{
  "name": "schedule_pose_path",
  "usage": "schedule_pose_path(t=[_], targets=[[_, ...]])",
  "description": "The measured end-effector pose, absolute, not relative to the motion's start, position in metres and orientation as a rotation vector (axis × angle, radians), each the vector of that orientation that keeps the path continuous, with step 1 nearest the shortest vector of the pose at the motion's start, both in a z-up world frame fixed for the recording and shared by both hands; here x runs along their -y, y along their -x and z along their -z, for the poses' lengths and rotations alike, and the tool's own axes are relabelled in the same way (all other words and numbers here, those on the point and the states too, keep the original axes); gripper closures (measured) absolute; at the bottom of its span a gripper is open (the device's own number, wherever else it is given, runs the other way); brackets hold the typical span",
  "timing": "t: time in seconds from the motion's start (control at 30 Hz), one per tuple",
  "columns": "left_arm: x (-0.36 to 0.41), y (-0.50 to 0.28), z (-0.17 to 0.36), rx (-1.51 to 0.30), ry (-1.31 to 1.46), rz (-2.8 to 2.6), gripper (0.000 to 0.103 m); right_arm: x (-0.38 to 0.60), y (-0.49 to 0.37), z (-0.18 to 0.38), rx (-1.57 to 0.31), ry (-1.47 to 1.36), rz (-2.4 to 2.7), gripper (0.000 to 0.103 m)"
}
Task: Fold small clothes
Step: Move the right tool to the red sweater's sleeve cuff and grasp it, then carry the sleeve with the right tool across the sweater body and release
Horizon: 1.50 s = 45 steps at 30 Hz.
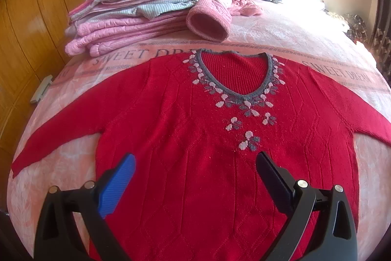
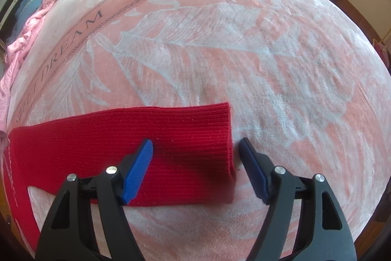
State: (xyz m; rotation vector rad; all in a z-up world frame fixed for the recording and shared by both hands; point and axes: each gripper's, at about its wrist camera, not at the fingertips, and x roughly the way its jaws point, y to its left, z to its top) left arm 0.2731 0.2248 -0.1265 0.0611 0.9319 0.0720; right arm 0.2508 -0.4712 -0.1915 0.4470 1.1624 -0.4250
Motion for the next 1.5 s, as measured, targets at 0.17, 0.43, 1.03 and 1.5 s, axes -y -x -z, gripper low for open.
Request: schedule_pose_path(t=[0.17,0.43,1.03,1.5], targets=[[-0.219,-0.268,0.123,-0.92,-0.079,-0.056,0.004,0.475,-0.247,0.183,-1.143,-0.484,0.379,0.099],[-0.232,-0.271,0.119,-0.912,-0.054,-0.077,0.004,0.484,-0.239,0.147,-0.95,-0.608,0.267,0.101],[-0.295,-0.299,0.135,-0.993,0.115,-0.176,0.004,0.363,-0.292,0.095,-0.996,-0.578,0.057,0.101],[-0.3,-0.311,0.129,-0.966,0.147,-0.11,0.004,0.06,-0.374,0.104,-1.141,-0.336,-0.342,0.1]])
